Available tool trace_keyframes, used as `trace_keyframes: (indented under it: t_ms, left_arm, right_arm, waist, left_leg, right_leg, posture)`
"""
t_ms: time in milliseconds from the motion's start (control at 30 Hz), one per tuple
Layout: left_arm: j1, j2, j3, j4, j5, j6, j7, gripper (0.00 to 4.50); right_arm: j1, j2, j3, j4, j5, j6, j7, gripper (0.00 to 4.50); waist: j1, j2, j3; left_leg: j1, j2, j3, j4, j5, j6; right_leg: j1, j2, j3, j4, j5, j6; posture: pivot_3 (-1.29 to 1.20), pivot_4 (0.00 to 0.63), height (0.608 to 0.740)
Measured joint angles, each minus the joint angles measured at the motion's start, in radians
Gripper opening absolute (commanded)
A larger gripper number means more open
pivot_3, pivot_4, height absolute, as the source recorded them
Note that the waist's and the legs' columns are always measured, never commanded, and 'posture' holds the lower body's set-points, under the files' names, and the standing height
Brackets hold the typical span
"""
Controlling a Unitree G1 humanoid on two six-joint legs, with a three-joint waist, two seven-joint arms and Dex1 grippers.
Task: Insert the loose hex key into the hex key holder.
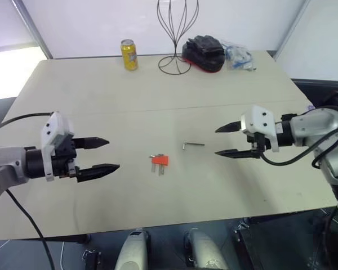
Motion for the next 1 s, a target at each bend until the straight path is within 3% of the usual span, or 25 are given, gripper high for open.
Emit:
trace_keyframes:
  t_ms: [1000]
  left_arm:
    - [0.062, -0.018, 0.002, -0.002, 0.019, -0.041, 0.016, 4.50]
  right_arm:
    - [0.000, 0.016, 0.000, -0.017, 0.000, 0.016, -0.010, 3.19]
  waist:
    - [0.000, 0.000, 0.000]
  left_leg:
    - [0.000, 0.000, 0.000, 0.000, 0.000, 0.000]
  right_leg:
    - [0.000, 0.000, 0.000, 0.001, 0.000, 0.000]
  posture:
    - [0.00, 0.150, 0.740]
